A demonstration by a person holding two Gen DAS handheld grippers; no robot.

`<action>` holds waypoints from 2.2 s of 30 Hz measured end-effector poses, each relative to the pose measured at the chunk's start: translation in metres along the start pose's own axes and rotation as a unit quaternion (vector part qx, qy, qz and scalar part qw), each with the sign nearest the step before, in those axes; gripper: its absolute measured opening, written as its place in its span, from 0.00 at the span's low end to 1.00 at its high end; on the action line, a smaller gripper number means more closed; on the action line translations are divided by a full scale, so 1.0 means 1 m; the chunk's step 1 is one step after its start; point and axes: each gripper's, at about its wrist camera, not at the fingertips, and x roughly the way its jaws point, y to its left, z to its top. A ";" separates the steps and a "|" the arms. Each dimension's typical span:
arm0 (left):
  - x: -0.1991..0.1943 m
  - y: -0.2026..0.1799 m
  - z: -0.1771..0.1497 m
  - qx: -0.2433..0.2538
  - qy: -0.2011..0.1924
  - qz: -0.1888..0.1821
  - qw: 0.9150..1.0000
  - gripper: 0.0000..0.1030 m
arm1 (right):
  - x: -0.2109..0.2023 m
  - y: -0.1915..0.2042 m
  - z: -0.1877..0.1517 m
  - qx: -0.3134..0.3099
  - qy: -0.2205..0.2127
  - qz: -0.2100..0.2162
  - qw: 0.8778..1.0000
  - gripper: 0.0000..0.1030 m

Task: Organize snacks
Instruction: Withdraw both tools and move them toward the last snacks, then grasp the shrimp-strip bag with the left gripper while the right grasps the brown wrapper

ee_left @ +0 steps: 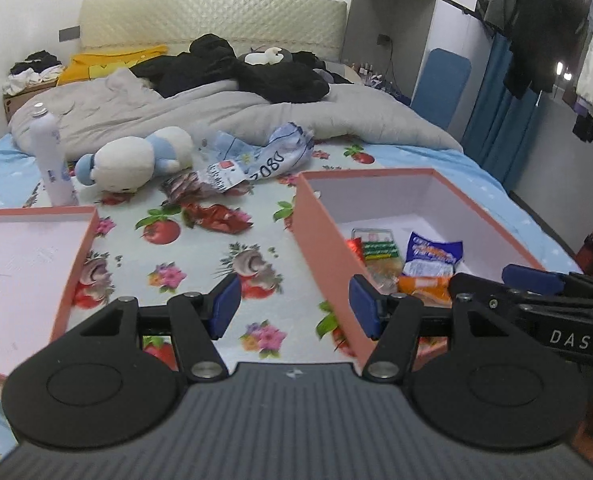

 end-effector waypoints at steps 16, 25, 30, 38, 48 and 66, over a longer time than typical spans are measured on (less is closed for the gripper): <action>0.031 0.059 -0.028 -0.021 0.042 0.018 0.999 0.64 | 0.033 0.049 -0.036 -0.020 0.032 0.022 0.999 0.82; 0.072 0.101 0.004 -0.038 0.029 0.048 0.998 0.69 | 0.083 0.072 -0.023 -0.033 0.012 0.024 0.999 0.82; 0.101 0.125 0.015 -0.065 0.033 0.047 0.996 0.72 | 0.124 0.081 -0.018 -0.027 0.016 0.033 0.999 0.82; 0.153 0.169 0.048 -0.098 0.011 0.070 0.993 0.72 | 0.188 0.083 -0.004 -0.016 0.004 0.046 0.999 0.82; 0.267 0.194 0.108 -0.009 0.057 0.062 0.996 0.72 | 0.285 0.093 0.020 -0.065 0.031 0.002 0.997 0.82; 0.441 0.175 0.145 0.303 0.123 0.027 0.945 0.72 | 0.388 0.120 0.009 -0.182 0.050 -0.071 0.979 0.82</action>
